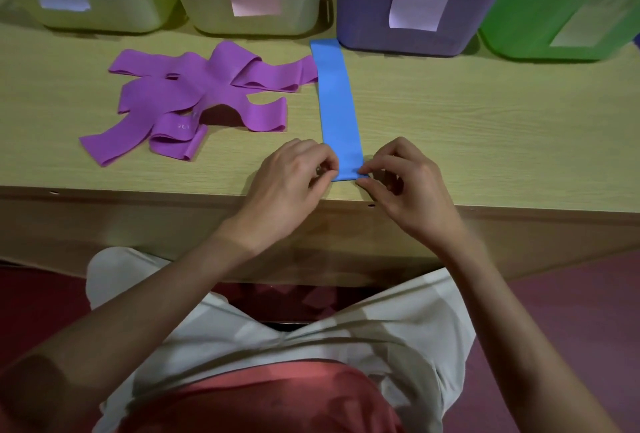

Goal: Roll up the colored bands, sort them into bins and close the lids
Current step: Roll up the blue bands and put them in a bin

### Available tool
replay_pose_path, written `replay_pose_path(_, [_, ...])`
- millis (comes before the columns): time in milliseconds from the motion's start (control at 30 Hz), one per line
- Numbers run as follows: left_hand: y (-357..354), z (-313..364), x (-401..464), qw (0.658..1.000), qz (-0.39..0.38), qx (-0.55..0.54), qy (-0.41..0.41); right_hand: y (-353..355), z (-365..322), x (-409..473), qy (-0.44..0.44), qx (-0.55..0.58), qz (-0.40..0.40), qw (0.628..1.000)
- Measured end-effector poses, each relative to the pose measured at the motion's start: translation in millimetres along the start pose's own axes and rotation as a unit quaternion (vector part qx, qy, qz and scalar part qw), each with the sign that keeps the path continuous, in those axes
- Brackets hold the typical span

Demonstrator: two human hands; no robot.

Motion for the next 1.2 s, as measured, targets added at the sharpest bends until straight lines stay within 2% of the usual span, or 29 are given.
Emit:
replay_pose_path(100, [-2.2, 1.6, -1.3, 0.999, -0.013, 0.017, -0.035, -3.3, 0.0, 2.6, -0.011, -0.008, -0.008, 1.000])
replay_pose_path(233, [-2.9, -2.6, 1.1, 0.999, -0.012, 0.007, -0.035, -5.2, 1.2, 5.3, -0.032, -0.015, -0.007, 0.999])
replay_pose_path(500, [-2.1, 1.1, -0.6, 0.998, 0.028, 0.050, -0.033, 0.5, 6.7, -6.7, -0.098, 0.027, 0.118, 0.988])
replay_pose_path(700, [-0.3, 7.0, -2.1, 0.992, 0.060, 0.106, -0.036, 1.5, 12.0, -4.6, -0.154, 0.019, 0.146, 0.977])
replay_pose_path(800, [1.7, 5.8, -0.2, 0.990, 0.064, 0.117, -0.040, 2.9, 9.8, -2.0, -0.123, 0.036, 0.154, 0.980])
replay_pose_path(967, [-3.6, 7.0, -0.7, 0.986, 0.028, 0.146, -0.077, 1.8, 3.6, -0.5, -0.054, 0.019, 0.090, 0.994])
replay_pose_path(1200, [-6.8, -0.1, -8.6, 0.970, -0.032, 0.236, -0.041, 0.0, -5.7, 7.4, -0.003, -0.045, 0.062, 0.997])
Point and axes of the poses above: each hand's wrist, its own x-axis towards the middle knuckle, its own y-axis out of the back of the hand, z = x × y, the point moved 10 cm from there along x, towards the middle knuckle, and after that the axes turned 1 degree about -x, right-handed, at the moved point
